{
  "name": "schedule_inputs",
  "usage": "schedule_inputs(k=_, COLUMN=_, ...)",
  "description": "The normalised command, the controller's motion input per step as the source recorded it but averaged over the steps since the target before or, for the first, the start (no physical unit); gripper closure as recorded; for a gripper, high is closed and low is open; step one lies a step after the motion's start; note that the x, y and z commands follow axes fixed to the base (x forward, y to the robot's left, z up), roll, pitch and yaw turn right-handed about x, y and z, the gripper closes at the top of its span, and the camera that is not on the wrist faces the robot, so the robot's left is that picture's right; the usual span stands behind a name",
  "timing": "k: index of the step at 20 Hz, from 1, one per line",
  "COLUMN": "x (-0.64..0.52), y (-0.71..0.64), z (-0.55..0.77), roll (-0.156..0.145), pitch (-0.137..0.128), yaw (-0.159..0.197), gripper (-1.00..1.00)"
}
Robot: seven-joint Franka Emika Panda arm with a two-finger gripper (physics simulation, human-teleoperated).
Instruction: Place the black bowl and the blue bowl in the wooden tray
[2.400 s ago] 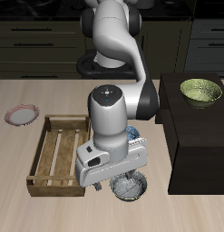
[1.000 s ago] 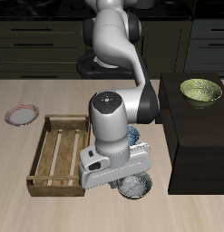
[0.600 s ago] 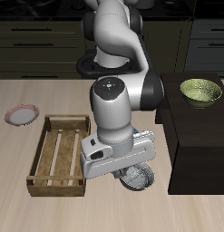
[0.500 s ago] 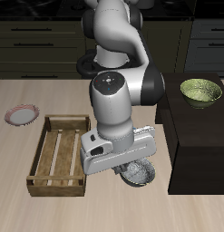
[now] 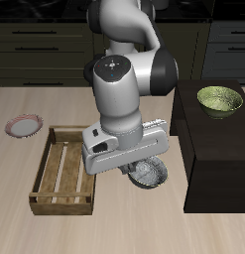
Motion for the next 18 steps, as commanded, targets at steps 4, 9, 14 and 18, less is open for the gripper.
schedule_inputs(k=4, x=-0.32, y=-0.05, z=0.27, roll=0.006, pitch=-0.025, yaw=-0.021, gripper=1.00)
schedule_inputs(k=9, x=-0.29, y=-0.03, z=0.30, roll=0.012, pitch=-0.040, yaw=-0.007, gripper=1.00)
schedule_inputs(k=14, x=-0.25, y=-0.25, z=0.28, roll=-0.029, pitch=-0.033, yaw=-0.030, gripper=1.00)
schedule_inputs(k=18, x=-0.11, y=-0.24, z=0.13, roll=-0.019, pitch=-0.016, yaw=-0.034, gripper=1.00)
